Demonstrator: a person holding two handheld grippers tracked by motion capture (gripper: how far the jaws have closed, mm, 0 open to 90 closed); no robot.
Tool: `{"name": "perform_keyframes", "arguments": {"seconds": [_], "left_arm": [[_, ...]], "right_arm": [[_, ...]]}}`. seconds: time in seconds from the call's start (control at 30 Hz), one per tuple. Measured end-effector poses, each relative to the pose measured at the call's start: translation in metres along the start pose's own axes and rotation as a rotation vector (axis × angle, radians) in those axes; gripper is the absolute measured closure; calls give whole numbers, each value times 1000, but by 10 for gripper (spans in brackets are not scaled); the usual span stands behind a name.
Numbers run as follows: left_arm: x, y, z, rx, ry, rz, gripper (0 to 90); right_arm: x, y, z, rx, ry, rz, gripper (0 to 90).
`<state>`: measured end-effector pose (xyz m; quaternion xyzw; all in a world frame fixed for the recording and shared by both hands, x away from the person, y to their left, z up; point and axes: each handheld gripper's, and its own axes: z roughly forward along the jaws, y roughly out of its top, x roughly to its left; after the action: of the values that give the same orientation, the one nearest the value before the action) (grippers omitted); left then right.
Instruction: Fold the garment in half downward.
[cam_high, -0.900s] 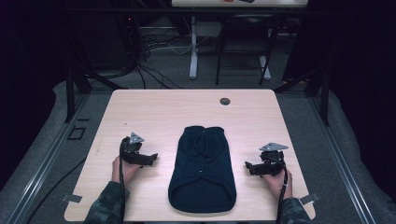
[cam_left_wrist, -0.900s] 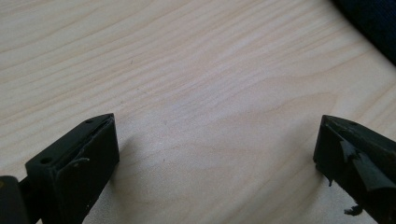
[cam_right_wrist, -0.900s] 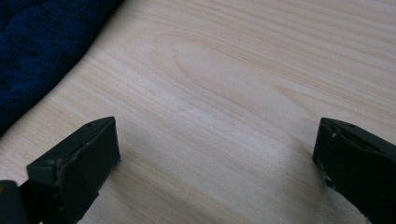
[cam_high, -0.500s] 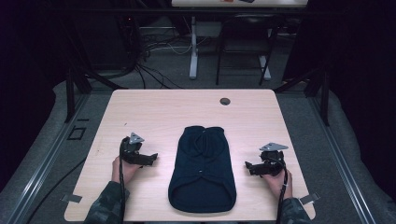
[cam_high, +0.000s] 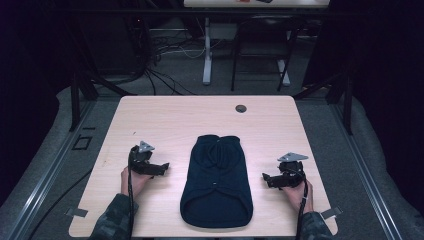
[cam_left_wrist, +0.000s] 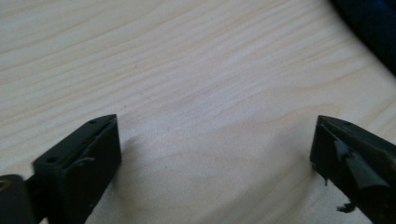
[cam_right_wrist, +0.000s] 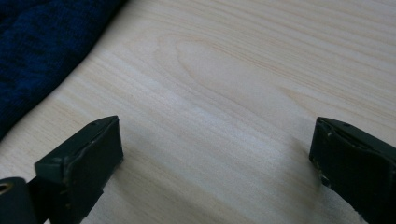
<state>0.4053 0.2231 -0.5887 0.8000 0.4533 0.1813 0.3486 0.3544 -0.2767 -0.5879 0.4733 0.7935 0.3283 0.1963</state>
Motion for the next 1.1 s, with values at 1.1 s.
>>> {"name": "perform_keyframes", "arguments": {"seconds": [1.1], "left_arm": [[-27,66,18,-21,-125,36,0]], "right_arm": [[26,78,15,36,198,2,0]]}}
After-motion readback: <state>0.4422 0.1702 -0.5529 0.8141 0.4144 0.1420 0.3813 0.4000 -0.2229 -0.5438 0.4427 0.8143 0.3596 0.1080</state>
